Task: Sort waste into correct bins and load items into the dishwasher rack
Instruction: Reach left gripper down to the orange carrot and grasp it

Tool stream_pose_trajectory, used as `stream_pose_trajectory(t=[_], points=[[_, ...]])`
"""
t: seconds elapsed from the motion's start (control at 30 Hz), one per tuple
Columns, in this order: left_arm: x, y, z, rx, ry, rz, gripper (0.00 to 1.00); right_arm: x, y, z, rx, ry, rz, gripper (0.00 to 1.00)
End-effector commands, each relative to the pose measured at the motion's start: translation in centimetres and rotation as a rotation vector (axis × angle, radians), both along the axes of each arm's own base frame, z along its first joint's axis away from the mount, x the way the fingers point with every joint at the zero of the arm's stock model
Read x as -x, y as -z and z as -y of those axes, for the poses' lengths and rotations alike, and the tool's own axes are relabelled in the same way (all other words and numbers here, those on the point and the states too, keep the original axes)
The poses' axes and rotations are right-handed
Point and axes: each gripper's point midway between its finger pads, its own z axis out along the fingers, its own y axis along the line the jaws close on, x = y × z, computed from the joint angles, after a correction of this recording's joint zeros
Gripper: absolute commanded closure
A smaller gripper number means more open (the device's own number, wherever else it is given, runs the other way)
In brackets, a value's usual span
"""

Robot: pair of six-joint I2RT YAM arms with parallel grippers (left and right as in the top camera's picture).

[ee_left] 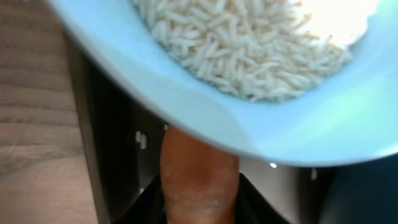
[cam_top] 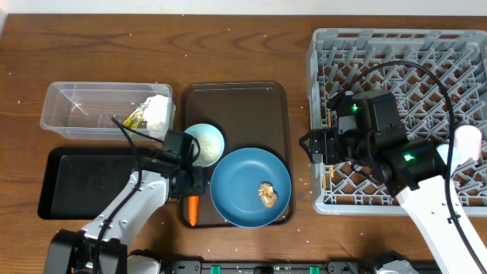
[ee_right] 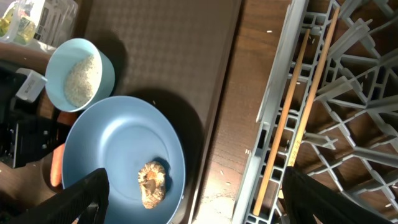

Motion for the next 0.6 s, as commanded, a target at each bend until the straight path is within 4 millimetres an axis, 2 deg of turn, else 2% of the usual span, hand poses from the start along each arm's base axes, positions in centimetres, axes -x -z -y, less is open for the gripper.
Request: stream_pose_trajectory(t=[0.0,0.13,0.27,0.43,0.57], points=[[1.5,1.3,-0.2,-0.006,0.005,-0.065,0.77,0.0,0.0,-0.2,0.007,-0.003,-0.001,0.18],[1.5,0.8,-0.2,-0.010,0.005,-0.078,0.77,0.0,0.0,-0.2,0.007,-0.003,-0.001,0.18],[1.5,-0.5,-0.2,-0.014,0.005,-0.096,0.77,0.0,0.0,-0.2,0.007,-0.003,-0.001,0.18],[1.2,-3.7,-0.1,-0.010,0.005,-0.080,0.79,0.0,0.0,-0.2,0.007,-0.003,-0.002,0.18],[0.5,-7.1,0.0,0.004,0.002,-0.004,0.80,0.0,0.1,-0.2,0.008,-0.003,-0.005,0.18]])
